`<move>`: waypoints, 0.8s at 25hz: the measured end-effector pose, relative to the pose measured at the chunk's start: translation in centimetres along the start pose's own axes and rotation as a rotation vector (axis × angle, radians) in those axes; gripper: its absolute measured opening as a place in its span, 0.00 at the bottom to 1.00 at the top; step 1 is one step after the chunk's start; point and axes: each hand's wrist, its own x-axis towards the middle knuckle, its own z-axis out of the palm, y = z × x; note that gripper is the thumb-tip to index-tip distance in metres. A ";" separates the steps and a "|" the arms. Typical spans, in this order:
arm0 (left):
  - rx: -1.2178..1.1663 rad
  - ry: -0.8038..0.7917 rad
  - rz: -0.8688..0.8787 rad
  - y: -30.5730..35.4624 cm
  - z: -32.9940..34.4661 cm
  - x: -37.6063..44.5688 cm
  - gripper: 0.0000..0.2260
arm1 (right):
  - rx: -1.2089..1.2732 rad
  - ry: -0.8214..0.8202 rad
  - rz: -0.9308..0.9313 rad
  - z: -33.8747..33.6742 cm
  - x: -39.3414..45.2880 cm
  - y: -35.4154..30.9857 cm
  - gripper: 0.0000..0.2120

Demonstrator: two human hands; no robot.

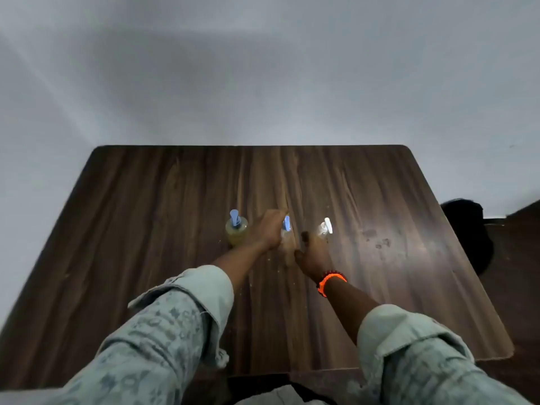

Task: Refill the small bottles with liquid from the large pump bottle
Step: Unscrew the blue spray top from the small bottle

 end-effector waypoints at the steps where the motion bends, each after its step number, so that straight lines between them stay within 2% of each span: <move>1: -0.014 -0.004 -0.021 -0.1 0.4 0.3 0.09 | 0.054 -0.004 -0.009 0.3 0.4 0.4 0.13; 5: -0.031 -0.001 -0.085 -0.2 0.9 1.2 0.05 | 0.186 -0.064 -0.073 0.8 2.0 -0.4 0.18; 10: -0.051 -0.023 -0.057 -1.1 1.1 0.8 0.09 | 0.184 -0.158 -0.058 1.3 4.4 0.1 0.14; 13: -0.100 -0.026 -0.016 -2.1 1.7 -0.6 0.06 | 0.186 -0.205 -0.092 1.2 3.9 0.9 0.15; 16: -0.153 0.048 0.006 -3.2 3.2 -2.9 0.04 | 0.160 -0.221 -0.150 1.5 2.1 0.9 0.18; 18: -0.201 0.153 -0.012 -3.4 4.0 -4.1 0.04 | 0.191 -0.189 -0.189 1.9 0.9 0.7 0.19; 20: -0.244 0.262 -0.029 -3.5 4.3 -5.1 0.08 | 0.227 -0.167 -0.216 2.4 -0.2 0.3 0.18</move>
